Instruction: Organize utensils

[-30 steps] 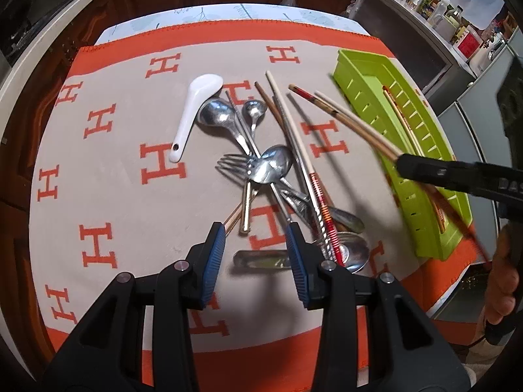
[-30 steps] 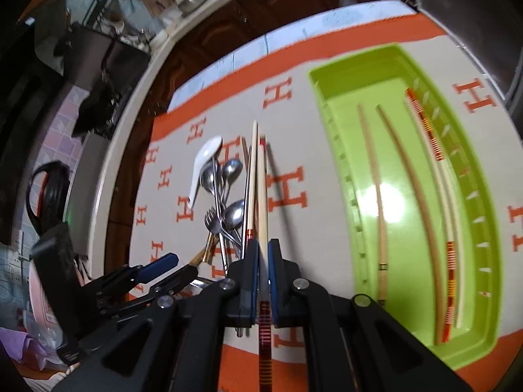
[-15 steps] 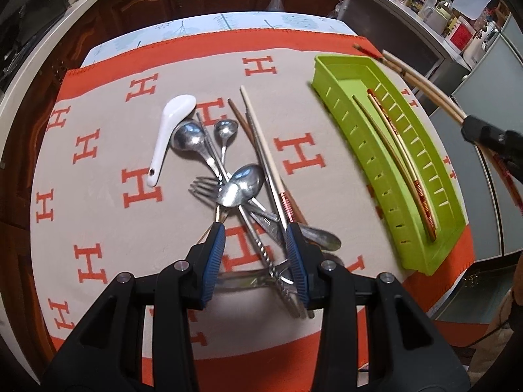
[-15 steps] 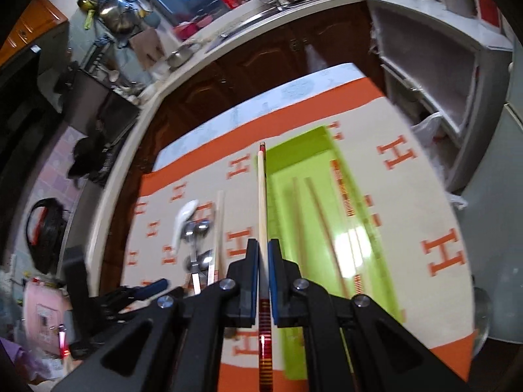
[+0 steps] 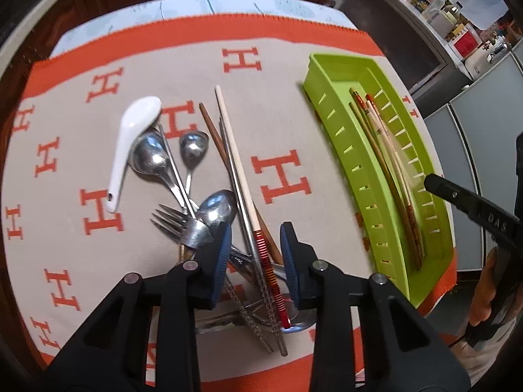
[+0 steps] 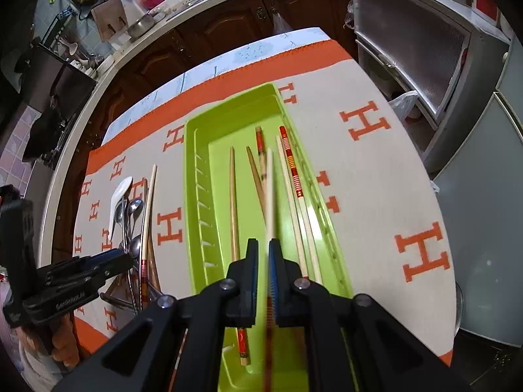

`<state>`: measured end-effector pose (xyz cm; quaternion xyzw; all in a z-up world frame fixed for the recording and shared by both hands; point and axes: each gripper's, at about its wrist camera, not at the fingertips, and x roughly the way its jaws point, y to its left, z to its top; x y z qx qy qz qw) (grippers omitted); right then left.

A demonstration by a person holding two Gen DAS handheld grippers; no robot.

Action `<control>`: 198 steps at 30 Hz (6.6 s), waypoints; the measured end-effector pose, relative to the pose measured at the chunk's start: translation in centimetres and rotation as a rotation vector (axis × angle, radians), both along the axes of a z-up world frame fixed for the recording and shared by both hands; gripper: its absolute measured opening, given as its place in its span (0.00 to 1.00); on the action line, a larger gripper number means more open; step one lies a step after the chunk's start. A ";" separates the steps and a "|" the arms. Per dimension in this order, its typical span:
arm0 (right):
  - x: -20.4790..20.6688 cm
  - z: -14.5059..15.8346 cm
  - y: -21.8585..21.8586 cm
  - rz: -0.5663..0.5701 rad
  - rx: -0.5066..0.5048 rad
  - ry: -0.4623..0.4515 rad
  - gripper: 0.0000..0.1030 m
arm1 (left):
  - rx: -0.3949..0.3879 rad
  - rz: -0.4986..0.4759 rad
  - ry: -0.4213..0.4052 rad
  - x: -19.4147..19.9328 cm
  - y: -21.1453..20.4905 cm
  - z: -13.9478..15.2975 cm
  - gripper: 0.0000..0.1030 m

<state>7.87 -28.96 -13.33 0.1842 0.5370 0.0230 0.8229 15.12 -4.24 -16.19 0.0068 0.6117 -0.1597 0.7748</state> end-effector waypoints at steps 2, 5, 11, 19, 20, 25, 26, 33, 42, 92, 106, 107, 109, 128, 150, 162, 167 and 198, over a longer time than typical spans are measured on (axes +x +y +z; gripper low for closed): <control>-0.2 0.1 0.0 0.001 0.006 -0.003 0.06 | -0.001 0.007 0.021 0.3 0.0 -0.5 0.23; -0.5 0.3 0.3 0.016 0.018 -0.008 0.06 | -0.011 0.022 0.047 0.4 0.2 -1.1 0.20; -0.7 0.7 1.8 0.054 0.033 -0.022 0.06 | -0.036 0.052 0.086 0.9 1.1 -2.0 0.14; -0.8 0.5 3.1 0.085 0.033 -0.020 0.06 | -0.066 0.079 0.132 1.3 1.4 -3.4 0.10; -0.8 0.5 3.2 0.085 0.033 -0.018 0.06 | -0.070 0.079 0.137 1.3 1.4 -3.6 0.10; -1.0 0.2 3.6 0.093 0.032 -0.009 0.06 | -0.078 0.083 0.138 1.6 1.1 -4.0 0.05; -1.0 0.2 3.8 0.096 0.032 -0.008 0.06 | -0.075 0.083 0.136 1.8 1.0 -4.0 0.04; -1.1 0.5 5.6 0.146 0.032 -0.012 0.06 | -0.088 0.098 0.092 1.0 1.4 -2.5 0.04; 0.3 -0.5 9.4 0.224 0.075 0.042 0.06 | -0.158 0.101 0.044 -1.3 3.2 1.2 0.04; 6.5 -5.6 17.7 0.226 0.135 0.232 0.06 | -0.266 0.234 0.053 -2.8 10.9 1.2 0.04; 2.8 -0.7 12.9 0.176 0.181 0.094 0.05 | -0.248 0.166 0.019 -3.3 8.4 3.2 0.04; 2.3 -0.2 12.2 0.167 0.189 0.079 0.05 | -0.248 0.159 0.015 -3.2 8.1 3.5 0.04; 1.6 0.7 10.7 0.147 0.196 0.054 0.05 | -0.249 0.139 0.005 -3.1 6.7 4.3 0.04; -1.7 2.1 1.2 0.086 -0.231 -0.035 0.06 | -0.311 0.073 0.061 0.4 -10.7 3.7 0.04; -2.6 2.8 0.4 0.068 -0.203 -0.041 0.06 | -0.176 0.057 0.061 0.3 -10.9 1.1 0.04; -3.7 3.3 2.1 0.082 -0.196 -0.044 0.06 | -0.141 0.026 0.018 -3.3 -7.2 2.5 0.04; -4.1 3.4 3.3 0.100 -0.191 -0.038 0.06 | -0.115 0.018 -0.024 -4.6 -5.3 3.4 0.04; 2.0 0.0 14.8 0.316 0.045 0.083 0.06 | 0.009 0.190 -0.116 -5.2 12.6 1.7 0.09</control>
